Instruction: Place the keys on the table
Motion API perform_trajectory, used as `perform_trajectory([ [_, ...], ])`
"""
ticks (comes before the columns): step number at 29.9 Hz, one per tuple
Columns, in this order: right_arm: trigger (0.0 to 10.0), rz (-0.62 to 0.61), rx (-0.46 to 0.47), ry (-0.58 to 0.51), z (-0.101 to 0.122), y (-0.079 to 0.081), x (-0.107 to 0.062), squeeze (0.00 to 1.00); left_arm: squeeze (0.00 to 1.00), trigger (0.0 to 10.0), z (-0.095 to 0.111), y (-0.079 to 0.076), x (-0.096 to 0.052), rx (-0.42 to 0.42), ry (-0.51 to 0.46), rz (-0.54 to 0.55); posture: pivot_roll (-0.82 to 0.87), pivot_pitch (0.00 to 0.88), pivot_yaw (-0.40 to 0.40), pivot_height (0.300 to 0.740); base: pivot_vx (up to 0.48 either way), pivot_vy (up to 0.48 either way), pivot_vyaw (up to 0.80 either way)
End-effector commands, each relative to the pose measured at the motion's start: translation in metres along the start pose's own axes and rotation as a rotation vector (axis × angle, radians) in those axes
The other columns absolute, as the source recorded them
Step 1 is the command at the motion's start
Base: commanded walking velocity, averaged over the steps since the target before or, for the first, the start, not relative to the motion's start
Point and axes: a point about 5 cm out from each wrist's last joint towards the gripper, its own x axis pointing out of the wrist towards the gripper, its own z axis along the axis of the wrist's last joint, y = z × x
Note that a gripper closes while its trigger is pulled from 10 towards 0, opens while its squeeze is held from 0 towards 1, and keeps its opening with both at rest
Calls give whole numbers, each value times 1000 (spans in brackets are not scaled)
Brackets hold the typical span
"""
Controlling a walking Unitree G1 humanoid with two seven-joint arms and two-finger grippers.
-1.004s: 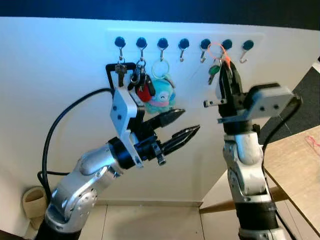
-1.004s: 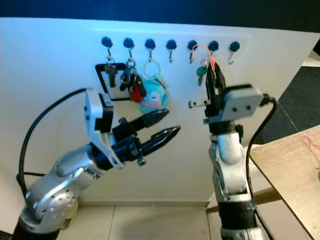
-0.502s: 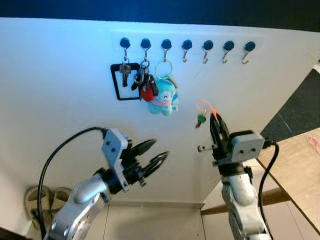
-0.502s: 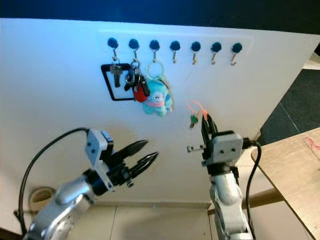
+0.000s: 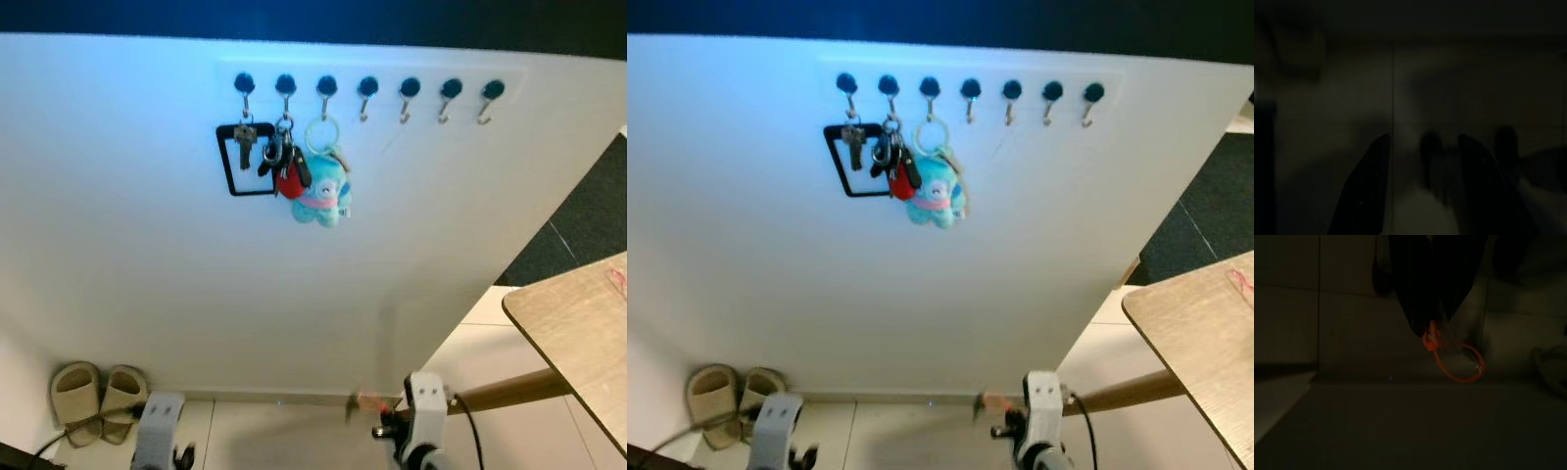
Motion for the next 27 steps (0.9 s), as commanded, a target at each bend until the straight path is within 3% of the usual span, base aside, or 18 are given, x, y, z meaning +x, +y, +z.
perform_trajectory([
  [1, 10000, -58, 25, 47, -11, -9, -4, 0, 0, 10000, -11, -4, 1, -135, 2, 29, 29, 80, -36, 740, 0, 0, 0],
  [3, 10000, -78, 38, 59, -15, -12, -6, 0, 0, 10000, -13, -5, 1, -183, -6, 43, 29, 80, -37, 740, 0, 0, 0],
  [4, 10000, -103, 17, 67, -20, -16, -9, 0, 0, 10000, -13, -6, 1, -249, -32, 50, 31, 79, -37, 740, 0, 0, 0],
  [11, 10000, -127, -35, 79, -26, -23, -13, 0, 0, 10000, -5, -9, 4, -230, -107, 33, 26, 79, -30, 740, 0, 0, 0],
  [27, 10000, -146, -87, 119, -31, -29, -14, 0, 0, 10000, -14, -16, 10, -245, -101, 36, 29, 85, -33, 740, 0, 0, 0],
])
